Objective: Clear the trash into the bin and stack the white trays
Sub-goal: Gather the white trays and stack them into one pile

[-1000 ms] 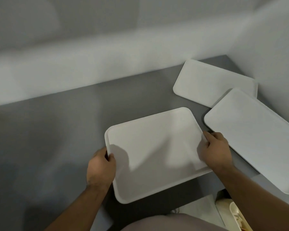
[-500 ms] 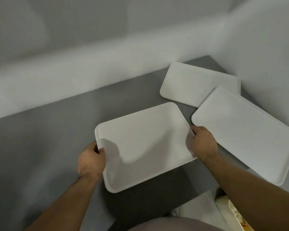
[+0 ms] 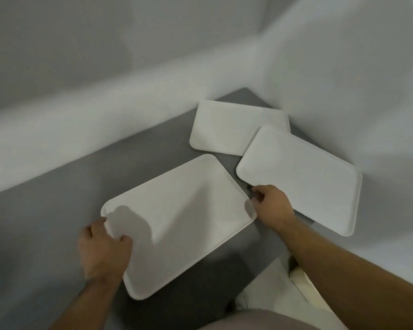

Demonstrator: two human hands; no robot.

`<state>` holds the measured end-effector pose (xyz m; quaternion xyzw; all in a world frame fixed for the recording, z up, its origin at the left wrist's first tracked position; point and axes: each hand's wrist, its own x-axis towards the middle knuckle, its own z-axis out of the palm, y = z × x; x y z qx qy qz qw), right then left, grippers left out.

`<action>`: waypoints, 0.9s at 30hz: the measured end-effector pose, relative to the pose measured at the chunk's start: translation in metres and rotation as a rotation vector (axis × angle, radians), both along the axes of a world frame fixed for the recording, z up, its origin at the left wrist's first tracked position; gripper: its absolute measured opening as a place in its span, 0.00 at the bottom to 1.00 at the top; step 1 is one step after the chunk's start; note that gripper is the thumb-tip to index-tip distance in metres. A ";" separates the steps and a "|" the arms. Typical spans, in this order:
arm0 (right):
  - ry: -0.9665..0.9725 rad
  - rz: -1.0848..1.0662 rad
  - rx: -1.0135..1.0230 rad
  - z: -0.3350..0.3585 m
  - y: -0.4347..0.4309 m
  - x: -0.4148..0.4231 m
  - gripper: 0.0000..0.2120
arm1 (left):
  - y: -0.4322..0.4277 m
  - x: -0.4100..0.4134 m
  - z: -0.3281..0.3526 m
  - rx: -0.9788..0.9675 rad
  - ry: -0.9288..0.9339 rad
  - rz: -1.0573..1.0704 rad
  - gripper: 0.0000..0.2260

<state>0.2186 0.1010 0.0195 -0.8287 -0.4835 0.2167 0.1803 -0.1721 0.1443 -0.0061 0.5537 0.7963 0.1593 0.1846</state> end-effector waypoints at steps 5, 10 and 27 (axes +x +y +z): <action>0.008 -0.275 0.068 0.020 -0.038 0.045 0.13 | -0.002 0.052 0.014 0.105 -0.007 -0.310 0.22; 0.096 -0.571 0.119 0.027 -0.088 0.097 0.06 | -0.002 0.114 0.027 0.135 -0.132 -0.557 0.13; 0.726 -1.013 0.125 -0.039 -0.127 0.233 0.16 | 0.013 0.283 0.045 0.075 -0.123 -0.712 0.13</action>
